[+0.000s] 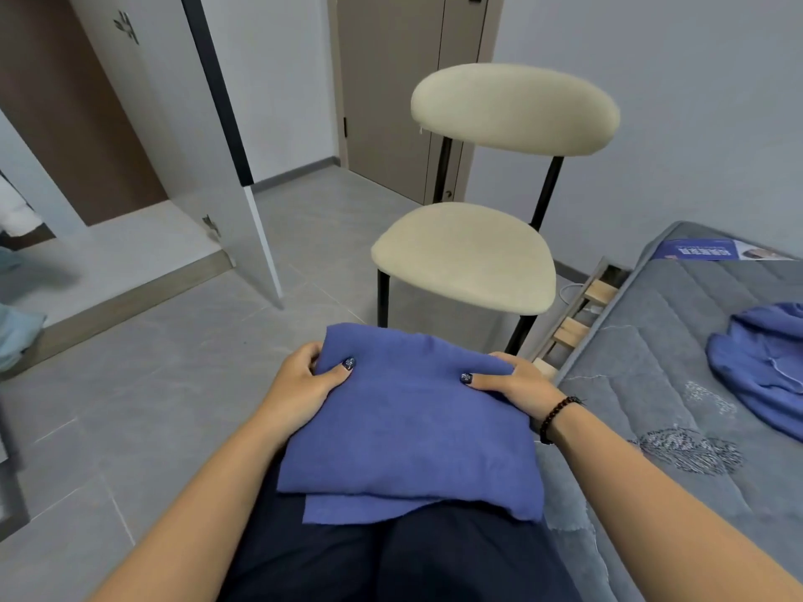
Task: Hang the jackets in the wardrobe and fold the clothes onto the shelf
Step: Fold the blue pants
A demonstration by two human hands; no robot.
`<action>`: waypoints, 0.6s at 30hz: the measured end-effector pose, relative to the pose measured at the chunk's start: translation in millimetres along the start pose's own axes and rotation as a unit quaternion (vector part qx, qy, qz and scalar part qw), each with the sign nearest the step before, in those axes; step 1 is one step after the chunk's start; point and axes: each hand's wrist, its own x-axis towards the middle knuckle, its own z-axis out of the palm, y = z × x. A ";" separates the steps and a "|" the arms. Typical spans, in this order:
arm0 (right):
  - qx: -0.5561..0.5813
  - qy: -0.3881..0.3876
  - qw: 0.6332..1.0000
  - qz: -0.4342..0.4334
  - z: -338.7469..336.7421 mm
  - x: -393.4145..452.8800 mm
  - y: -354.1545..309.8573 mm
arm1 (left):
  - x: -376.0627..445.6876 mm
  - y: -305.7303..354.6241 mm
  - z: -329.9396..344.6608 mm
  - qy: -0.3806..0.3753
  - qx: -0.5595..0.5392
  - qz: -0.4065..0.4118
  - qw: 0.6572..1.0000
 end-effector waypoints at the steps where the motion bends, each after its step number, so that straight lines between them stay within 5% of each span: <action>1: 0.006 0.005 1.000 -0.016 -1.0 -2.9 0.2 | -2.1 -1.4 1.0 -0.002 -0.019 0.018 1.000; 8: 0.082 0.040 0.991 -0.097 -4.7 -11.2 -18.7 | -5.2 14.5 8.1 0.000 -0.066 0.092 0.994; 12: 0.121 0.121 0.974 -0.151 -6.8 -5.6 -40.8 | 11.5 34.9 8.7 0.042 -0.075 0.101 0.991; 18: 0.122 0.136 0.965 -0.186 -18.9 19.1 -85.9 | 58.4 68.5 4.7 0.031 -0.115 0.089 0.989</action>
